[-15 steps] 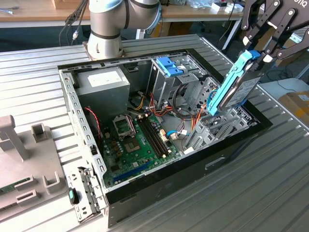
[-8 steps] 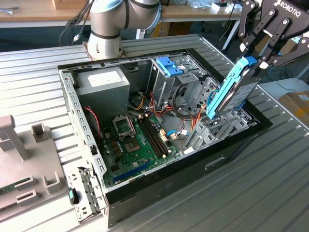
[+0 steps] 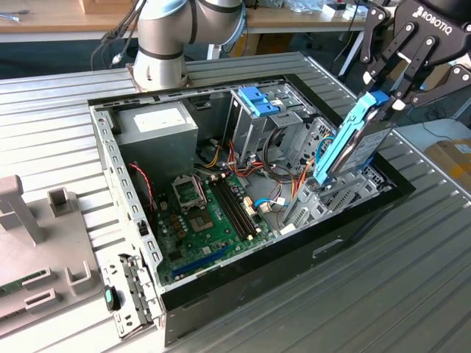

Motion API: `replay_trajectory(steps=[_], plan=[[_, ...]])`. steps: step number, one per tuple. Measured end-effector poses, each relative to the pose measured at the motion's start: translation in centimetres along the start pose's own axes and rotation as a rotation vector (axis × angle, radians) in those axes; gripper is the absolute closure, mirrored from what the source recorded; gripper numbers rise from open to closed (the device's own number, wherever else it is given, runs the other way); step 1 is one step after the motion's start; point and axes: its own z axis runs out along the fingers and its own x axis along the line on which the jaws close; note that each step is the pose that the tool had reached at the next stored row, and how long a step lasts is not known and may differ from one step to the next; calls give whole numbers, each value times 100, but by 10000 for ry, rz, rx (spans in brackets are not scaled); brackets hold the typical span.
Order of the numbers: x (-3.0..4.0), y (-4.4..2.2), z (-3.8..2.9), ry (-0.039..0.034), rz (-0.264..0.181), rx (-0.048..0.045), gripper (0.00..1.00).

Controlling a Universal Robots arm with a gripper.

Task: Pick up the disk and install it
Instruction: 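Pick up the disk, then insert the disk into the insertion slot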

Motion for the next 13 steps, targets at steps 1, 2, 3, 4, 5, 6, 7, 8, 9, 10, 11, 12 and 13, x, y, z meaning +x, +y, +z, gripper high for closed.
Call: replay_trajectory(steps=[1, 2, 3, 4, 5, 6, 7, 8, 9, 10, 11, 12, 13], plan=[[1, 2, 17, 20, 2, -1, 64], [1, 4, 26, 29, 4, -1, 64], [1, 4, 25, 32, 4, -1, 64], [1, 4, 29, 30, 3, -1, 64], [2, 5, 46, 28, 3, -1, 64], [3, 6, 63, 29, 4, -1, 64], [3, 7, 79, 29, 4, -1, 64], [4, 7, 85, 30, 4, -1, 64], [4, 7, 84, 31, 4, -1, 64], [4, 7, 85, 31, 4, -1, 64], [1, 16, 86, 28, 5, 0, 64], [-1, 25, 86, 28, 4, 0, 64], [-2, 33, 85, 30, 5, -1, 64]])
